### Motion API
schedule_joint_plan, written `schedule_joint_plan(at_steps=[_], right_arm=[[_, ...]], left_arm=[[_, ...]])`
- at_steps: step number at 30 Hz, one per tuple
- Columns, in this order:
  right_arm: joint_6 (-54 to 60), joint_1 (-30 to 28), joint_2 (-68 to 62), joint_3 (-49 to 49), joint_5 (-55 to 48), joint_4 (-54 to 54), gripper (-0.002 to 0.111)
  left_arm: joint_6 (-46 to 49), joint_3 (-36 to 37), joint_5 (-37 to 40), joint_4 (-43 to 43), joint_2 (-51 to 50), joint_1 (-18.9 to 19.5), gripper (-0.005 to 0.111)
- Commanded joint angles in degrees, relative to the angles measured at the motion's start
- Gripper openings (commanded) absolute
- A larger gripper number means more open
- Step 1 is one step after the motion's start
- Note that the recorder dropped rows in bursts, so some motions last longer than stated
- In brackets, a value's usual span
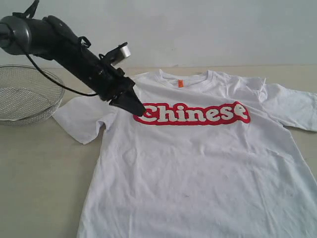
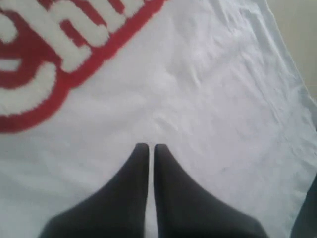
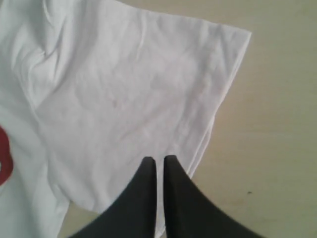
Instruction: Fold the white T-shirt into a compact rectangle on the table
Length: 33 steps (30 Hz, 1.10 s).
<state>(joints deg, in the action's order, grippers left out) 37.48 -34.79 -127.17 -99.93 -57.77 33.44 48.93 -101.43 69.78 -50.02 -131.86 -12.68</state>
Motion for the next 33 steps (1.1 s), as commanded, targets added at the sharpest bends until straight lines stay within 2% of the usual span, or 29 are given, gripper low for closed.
schedule_joint_plan(at_steps=[1,5,7,21,30,31,33], right_arm=[[0.8,-0.5,0.6,0.1,4.3,-1.8,0.016],[0.3,-0.5,0.6,0.1,7.2,-1.8,0.050],[-1.1,-0.5,0.3,0.1,8.3,-1.8,0.060],[-4.0,-0.5,-7.3,0.1,8.2,3.2,0.061],[-4.6,5.1,-12.2,0.0,11.1,3.5,0.060],[-4.7,5.5,-12.7,0.0,11.1,3.5,0.056],[-5.1,5.7,-13.2,0.0,11.5,3.1,0.031]], left_arm=[[4.3,8.2,0.2,-2.4,3.6,-0.2,0.004],[5.1,12.2,-1.9,-2.4,4.9,-0.2,0.004],[5.1,12.7,-2.1,-2.4,4.9,-0.2,0.004],[5.5,12.7,-5.3,-2.4,4.9,0.1,0.004],[5.5,12.7,-6.2,-2.4,4.9,0.1,0.004],[5.5,12.7,-6.2,-2.4,4.9,0.1,0.004],[5.5,12.7,-6.2,-2.4,4.9,0.1,0.004]])
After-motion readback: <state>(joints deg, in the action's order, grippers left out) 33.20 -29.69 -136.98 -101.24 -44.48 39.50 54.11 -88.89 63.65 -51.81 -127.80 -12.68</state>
